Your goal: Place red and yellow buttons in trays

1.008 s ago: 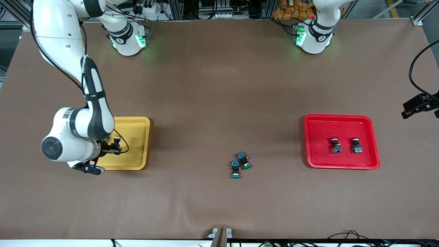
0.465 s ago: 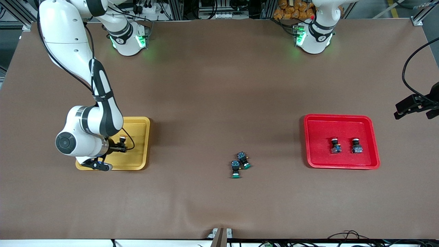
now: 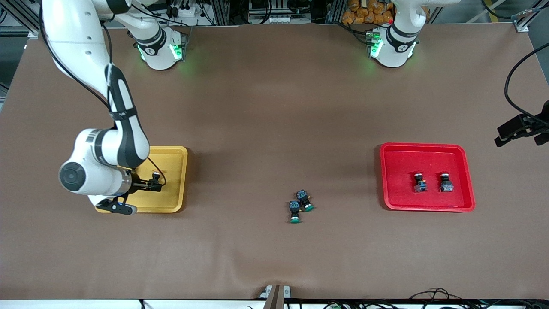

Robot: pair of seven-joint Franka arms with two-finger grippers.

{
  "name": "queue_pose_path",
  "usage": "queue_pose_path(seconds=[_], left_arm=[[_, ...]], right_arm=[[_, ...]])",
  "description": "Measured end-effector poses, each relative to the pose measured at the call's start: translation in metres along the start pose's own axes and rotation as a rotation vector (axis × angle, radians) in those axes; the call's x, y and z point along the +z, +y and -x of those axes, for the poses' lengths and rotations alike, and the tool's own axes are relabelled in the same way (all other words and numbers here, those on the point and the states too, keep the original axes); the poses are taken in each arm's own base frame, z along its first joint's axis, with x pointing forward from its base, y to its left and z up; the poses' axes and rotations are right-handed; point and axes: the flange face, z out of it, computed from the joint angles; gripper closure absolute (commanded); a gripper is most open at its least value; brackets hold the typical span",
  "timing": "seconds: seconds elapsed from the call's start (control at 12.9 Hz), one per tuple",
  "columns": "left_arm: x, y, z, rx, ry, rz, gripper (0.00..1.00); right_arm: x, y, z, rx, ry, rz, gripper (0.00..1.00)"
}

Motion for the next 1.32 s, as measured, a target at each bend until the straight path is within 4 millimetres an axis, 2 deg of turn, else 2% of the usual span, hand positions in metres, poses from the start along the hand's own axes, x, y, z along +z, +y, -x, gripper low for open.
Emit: queue_pose_path(seconds=[0.31,0.62,0.78,0.93,1.16,1.32], left_arm=[[-0.011,-0.003,0.007,-0.006,-0.006,0.003,0.00],[-0.045,-0.004,0.029,-0.037,-0.003,0.014,0.00],[-0.054,-0.001,0.033,-0.041,0.006,0.017,0.00],[-0.053,0.000,0.033,-0.039,0.004,0.017,0.00],[-0.050,0.003,0.032,-0.034,-0.001,0.017,0.00],[-0.055,0.006,0.030,-0.028,0.012,0.017,0.00]], right_arm=[[-0.083,-0.021,-0.006,-0.042,0.021,-0.032,0.00],[-0.153,-0.013,-0.002,-0.059,0.043,-0.011,0.00],[-0.174,-0.018,0.006,-0.079,0.067,-0.019,0.00],[-0.183,-0.026,0.010,-0.098,0.076,-0.035,0.00],[-0.201,-0.012,0.011,-0.097,0.101,-0.052,0.00],[-0.232,-0.003,0.023,-0.103,0.127,-0.041,0.00]])
